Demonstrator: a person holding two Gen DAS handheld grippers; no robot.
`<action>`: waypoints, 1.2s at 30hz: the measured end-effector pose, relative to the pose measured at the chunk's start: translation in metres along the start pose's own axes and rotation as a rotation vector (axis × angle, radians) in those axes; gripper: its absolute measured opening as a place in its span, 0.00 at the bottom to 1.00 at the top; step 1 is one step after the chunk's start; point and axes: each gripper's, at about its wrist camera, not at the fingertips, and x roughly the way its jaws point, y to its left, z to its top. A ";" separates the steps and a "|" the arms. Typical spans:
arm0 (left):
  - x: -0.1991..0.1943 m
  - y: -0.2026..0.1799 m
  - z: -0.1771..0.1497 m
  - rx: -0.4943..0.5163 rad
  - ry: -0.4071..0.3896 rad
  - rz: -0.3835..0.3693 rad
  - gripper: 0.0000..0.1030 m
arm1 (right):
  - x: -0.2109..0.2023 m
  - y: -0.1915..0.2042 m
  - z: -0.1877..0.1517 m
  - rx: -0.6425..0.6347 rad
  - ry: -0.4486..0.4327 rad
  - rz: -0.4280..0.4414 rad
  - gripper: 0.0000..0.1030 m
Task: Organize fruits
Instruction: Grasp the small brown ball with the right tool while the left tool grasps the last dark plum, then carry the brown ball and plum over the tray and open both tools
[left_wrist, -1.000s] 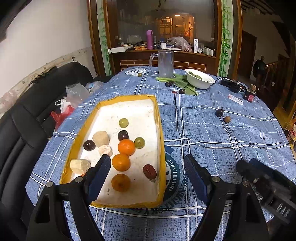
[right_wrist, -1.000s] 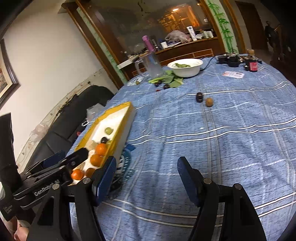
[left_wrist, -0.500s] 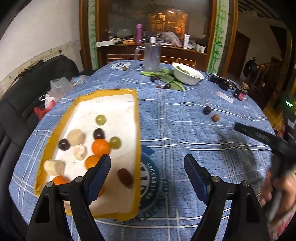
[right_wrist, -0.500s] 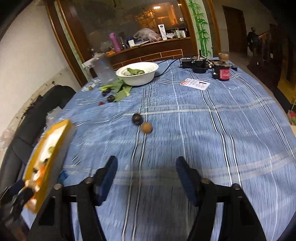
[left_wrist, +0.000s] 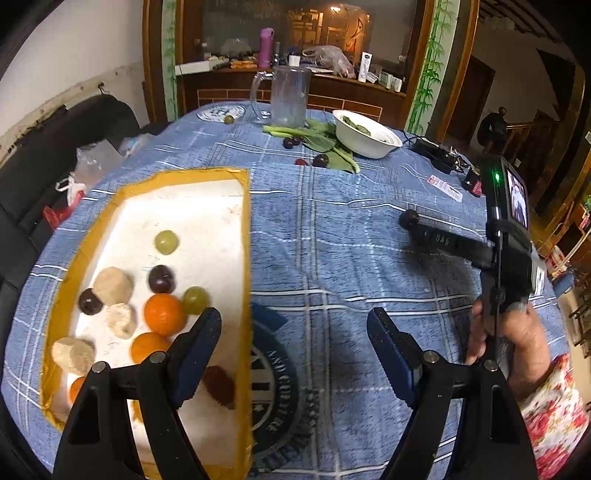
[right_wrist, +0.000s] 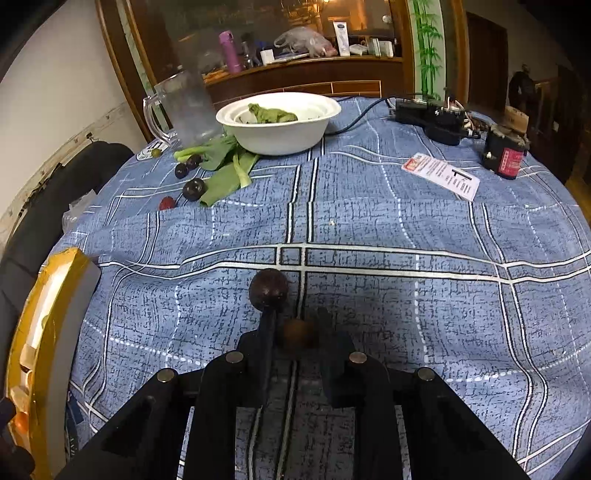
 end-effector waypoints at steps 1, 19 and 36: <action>0.002 -0.003 0.002 -0.004 0.006 -0.010 0.78 | -0.001 -0.001 -0.001 -0.001 0.001 0.003 0.21; 0.116 -0.102 0.065 -0.014 0.090 -0.186 0.55 | -0.073 -0.084 -0.046 0.282 -0.072 0.169 0.21; 0.154 -0.144 0.083 0.181 0.022 -0.072 0.19 | -0.077 -0.090 -0.043 0.317 -0.095 0.196 0.22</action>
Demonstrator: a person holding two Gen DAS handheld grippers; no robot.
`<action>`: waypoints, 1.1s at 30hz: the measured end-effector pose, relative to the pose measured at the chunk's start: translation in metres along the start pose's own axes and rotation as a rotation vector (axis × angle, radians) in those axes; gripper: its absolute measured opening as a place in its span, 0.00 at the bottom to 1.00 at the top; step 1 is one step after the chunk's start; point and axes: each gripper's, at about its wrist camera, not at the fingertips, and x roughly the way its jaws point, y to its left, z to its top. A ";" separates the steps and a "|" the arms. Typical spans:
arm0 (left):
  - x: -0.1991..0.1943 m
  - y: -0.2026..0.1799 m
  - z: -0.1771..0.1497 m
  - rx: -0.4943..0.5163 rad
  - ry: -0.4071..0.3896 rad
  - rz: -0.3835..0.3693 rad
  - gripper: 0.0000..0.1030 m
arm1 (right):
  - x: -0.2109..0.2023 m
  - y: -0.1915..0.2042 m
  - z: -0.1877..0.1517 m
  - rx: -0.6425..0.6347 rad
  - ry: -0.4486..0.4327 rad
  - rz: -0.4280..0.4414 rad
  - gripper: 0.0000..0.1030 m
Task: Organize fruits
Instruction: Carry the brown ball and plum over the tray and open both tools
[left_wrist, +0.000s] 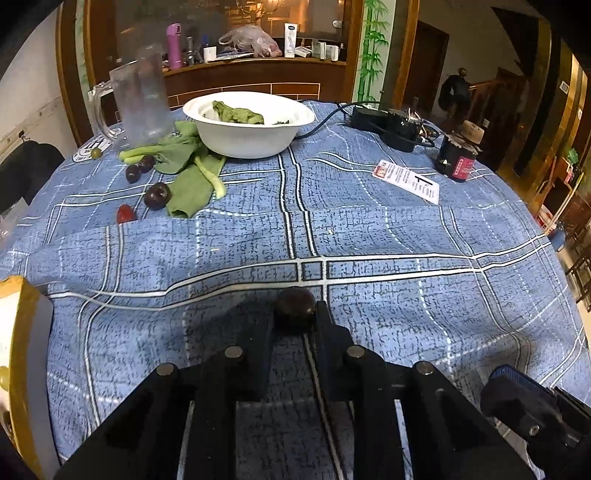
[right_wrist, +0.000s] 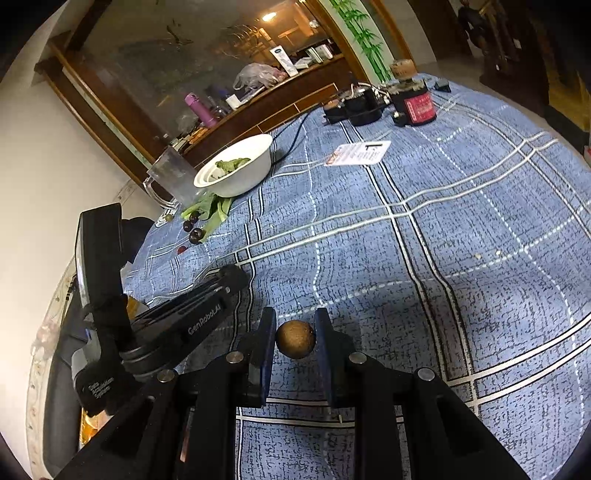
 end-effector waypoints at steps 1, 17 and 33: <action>-0.004 0.001 -0.001 -0.004 -0.004 -0.002 0.19 | -0.001 0.001 0.000 -0.003 -0.004 0.004 0.22; -0.175 0.126 -0.078 -0.266 -0.143 -0.056 0.19 | -0.013 0.027 -0.008 -0.062 -0.022 0.165 0.22; -0.198 0.256 -0.164 -0.527 -0.112 0.070 0.19 | 0.015 0.220 -0.068 -0.255 0.221 0.464 0.23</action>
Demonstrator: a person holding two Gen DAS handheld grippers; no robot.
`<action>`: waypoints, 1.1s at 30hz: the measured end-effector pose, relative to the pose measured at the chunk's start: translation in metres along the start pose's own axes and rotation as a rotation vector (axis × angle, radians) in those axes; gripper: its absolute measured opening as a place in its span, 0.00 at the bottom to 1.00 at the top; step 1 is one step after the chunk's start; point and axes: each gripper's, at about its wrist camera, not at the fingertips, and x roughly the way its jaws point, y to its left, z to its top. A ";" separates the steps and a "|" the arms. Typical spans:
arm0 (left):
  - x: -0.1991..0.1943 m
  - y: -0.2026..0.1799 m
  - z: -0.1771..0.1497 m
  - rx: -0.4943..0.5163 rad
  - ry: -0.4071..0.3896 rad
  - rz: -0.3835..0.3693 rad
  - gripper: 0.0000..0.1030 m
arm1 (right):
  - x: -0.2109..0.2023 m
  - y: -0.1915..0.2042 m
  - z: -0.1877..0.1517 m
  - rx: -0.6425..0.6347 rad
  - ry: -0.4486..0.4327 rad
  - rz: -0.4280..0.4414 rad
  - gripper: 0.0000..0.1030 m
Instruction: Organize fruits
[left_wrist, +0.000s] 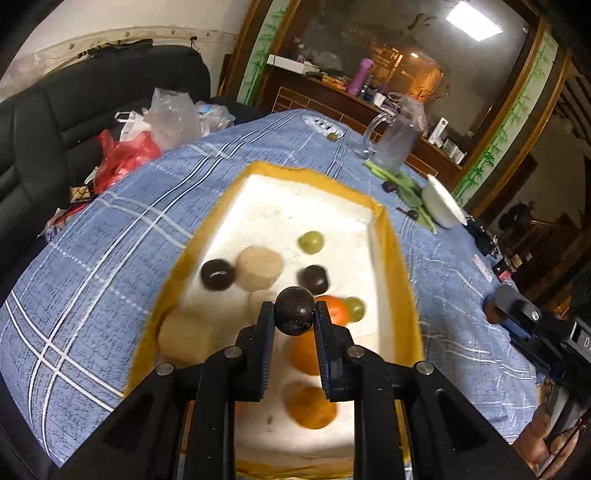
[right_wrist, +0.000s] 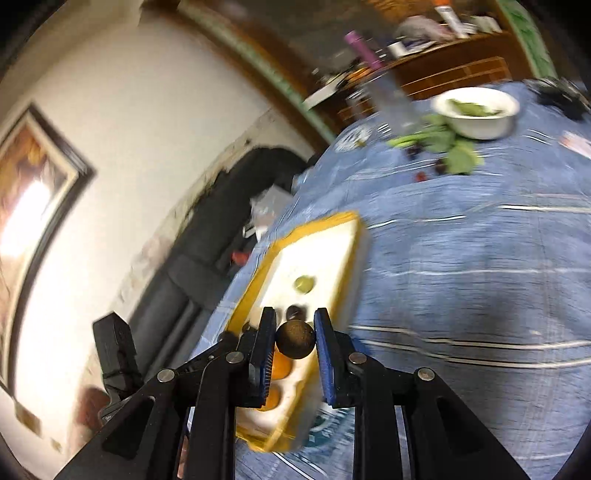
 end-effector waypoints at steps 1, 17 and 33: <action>0.000 0.004 -0.002 0.002 0.011 0.001 0.19 | 0.011 0.011 -0.001 -0.030 0.018 -0.018 0.23; -0.003 0.018 -0.003 0.014 0.020 0.024 0.56 | 0.118 0.043 -0.005 -0.301 0.115 -0.362 0.41; -0.035 -0.023 -0.016 0.141 -0.079 0.080 0.72 | 0.006 0.024 -0.026 -0.167 -0.104 -0.422 0.65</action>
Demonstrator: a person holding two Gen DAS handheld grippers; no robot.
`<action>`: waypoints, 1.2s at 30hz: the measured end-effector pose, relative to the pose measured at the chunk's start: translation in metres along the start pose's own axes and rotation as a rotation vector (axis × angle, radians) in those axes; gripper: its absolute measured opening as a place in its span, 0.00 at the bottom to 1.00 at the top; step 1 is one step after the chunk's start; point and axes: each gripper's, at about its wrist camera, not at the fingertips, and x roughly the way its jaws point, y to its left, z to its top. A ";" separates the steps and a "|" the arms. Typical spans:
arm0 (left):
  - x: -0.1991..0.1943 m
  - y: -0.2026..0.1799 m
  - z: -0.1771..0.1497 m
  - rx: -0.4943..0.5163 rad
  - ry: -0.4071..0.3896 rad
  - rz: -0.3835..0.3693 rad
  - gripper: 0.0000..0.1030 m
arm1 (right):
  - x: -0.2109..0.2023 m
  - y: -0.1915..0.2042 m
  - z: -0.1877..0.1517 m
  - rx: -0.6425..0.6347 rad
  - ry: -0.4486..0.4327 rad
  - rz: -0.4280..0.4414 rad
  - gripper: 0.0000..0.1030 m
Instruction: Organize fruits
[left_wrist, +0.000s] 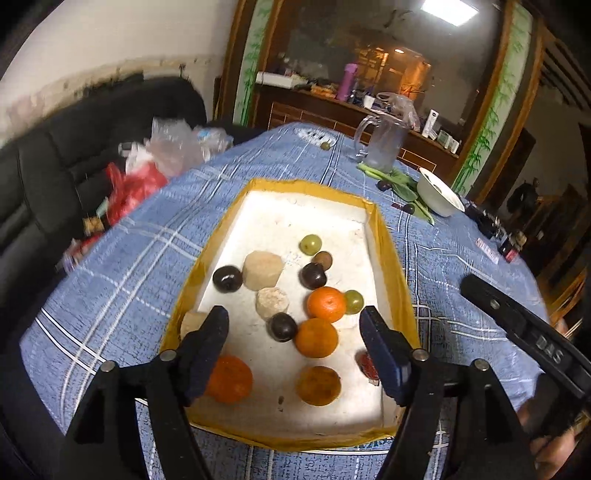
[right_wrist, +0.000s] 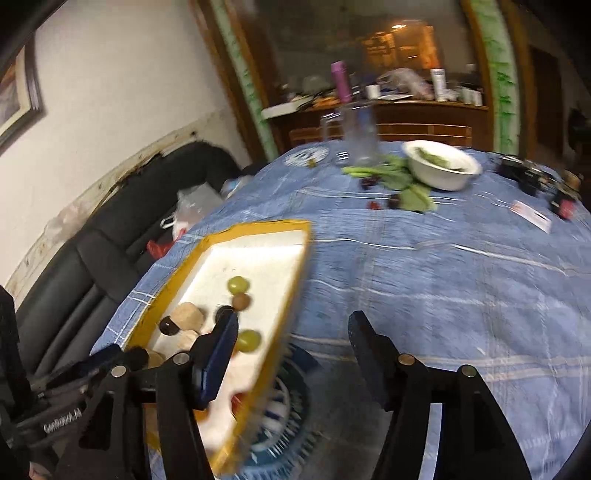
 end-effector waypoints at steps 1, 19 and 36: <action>-0.003 -0.007 -0.002 0.027 -0.019 0.027 0.74 | -0.007 -0.004 -0.005 0.008 -0.012 -0.016 0.65; -0.021 -0.073 -0.022 0.159 -0.057 0.150 0.91 | -0.060 -0.031 -0.058 0.011 -0.068 -0.132 0.75; -0.021 -0.082 -0.025 0.168 -0.039 0.137 0.91 | -0.063 -0.036 -0.062 0.024 -0.060 -0.131 0.76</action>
